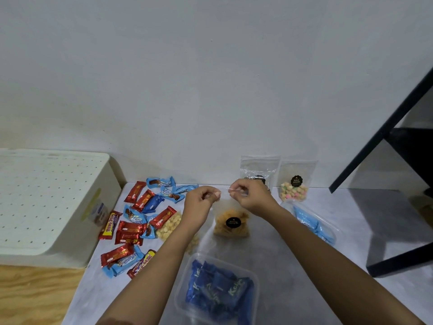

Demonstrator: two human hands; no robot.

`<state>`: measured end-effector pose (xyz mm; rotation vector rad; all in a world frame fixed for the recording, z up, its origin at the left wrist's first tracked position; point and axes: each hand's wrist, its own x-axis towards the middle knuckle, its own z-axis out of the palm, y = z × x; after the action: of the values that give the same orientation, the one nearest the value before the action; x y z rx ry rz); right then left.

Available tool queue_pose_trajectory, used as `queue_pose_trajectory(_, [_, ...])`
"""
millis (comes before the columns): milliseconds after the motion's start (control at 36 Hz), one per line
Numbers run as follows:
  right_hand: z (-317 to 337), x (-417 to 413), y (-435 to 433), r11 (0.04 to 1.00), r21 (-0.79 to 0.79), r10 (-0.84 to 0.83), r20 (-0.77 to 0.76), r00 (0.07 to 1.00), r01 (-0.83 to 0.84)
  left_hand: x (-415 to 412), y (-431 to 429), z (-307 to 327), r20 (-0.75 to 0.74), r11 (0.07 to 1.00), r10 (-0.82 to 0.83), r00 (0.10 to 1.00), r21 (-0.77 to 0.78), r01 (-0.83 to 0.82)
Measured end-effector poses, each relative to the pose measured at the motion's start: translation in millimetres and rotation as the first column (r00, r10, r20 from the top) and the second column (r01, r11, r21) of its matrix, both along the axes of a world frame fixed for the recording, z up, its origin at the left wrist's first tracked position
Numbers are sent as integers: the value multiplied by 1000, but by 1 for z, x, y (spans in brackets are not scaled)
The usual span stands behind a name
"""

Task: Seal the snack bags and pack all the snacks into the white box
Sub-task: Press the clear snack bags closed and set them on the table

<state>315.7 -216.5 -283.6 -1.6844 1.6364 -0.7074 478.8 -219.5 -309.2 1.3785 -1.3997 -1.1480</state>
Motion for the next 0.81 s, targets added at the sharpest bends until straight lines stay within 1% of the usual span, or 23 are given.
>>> queue_pose_trajectory(111, [0,-6,-1,1000,-8,-29,35,999,29,0,1,-1,-6,996,75,997,-37,-75])
queue_pose_trajectory(278, [-2,-6,-1,998,-21,-65,18,998,65,-5,3,-1,48,994,86,995,-73,-82])
queue_pose_trajectory(361, [-3,-8,0,995,-23,-91,53,994,93,-6,2,-3,52,993,85,995,-90,-80])
queue_pose_trajectory(444, [-1,-13,2,996,-18,-90,70,993,92,-6,0,-5,61,996,50,997,-83,-45])
queue_pose_trajectory(556, [0,-24,5,995,-43,-87,43,995,89,-5,-3,-6,69,997,-76,995,-17,78])
queue_pose_trajectory(639, [-1,-27,7,992,-71,-101,23,995,103,-6,-3,-5,137,989,-142,980,-31,148])
queue_pose_trajectory(694, [-3,-25,7,993,-61,-104,21,994,105,-8,-3,-4,190,986,-133,973,-74,149])
queue_pose_trajectory(750, [-5,-23,8,994,-60,-95,2,995,95,-10,-2,-5,202,987,-100,974,-105,123])
queue_pose_trajectory(806, [-7,-22,9,995,-68,-78,-49,996,74,-12,-1,-6,198,987,-77,977,-125,103])
